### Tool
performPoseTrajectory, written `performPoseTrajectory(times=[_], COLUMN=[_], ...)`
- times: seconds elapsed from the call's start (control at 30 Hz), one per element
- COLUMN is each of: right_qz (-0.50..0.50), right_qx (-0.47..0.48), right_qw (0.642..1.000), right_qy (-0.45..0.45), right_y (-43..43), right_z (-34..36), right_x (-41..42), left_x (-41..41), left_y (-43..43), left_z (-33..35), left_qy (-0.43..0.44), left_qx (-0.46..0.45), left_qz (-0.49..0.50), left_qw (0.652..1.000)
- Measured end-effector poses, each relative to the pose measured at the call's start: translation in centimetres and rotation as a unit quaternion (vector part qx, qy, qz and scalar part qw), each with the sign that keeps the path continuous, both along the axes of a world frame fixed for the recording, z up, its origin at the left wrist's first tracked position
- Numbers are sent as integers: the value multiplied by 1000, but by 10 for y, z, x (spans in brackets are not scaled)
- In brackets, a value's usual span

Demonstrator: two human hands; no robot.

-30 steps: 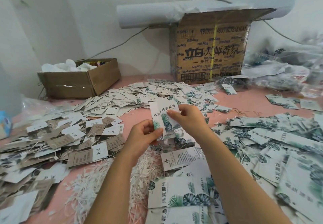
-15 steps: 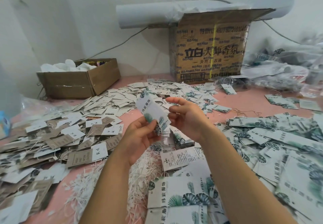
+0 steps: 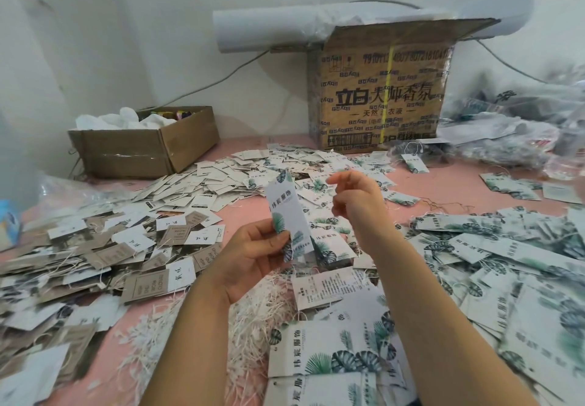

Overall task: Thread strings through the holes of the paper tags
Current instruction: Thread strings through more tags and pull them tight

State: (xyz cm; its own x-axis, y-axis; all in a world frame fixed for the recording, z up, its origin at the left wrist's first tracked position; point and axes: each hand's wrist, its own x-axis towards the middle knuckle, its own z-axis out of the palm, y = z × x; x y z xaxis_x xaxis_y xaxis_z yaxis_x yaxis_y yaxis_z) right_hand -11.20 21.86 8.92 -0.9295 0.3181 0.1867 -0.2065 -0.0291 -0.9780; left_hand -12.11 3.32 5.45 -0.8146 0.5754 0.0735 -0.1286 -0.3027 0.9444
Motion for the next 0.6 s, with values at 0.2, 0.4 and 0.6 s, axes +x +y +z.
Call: performPoseTrajectory(times=[0.2, 0.4, 0.6], right_qz=[104, 42, 303], right_qx=[305, 461, 39], right_qw=[931, 881, 949], right_qy=[-169, -98, -83], right_y=[9, 5, -16], right_z=[-8, -10, -10], right_x=[3, 0, 10], left_x=[-4, -1, 1], left_y=[-7, 1, 5], left_z=[-1, 1, 3], left_qy=[7, 17, 23], left_qx=[-17, -51, -54], left_qz=[27, 13, 16], left_qw=[999, 998, 998])
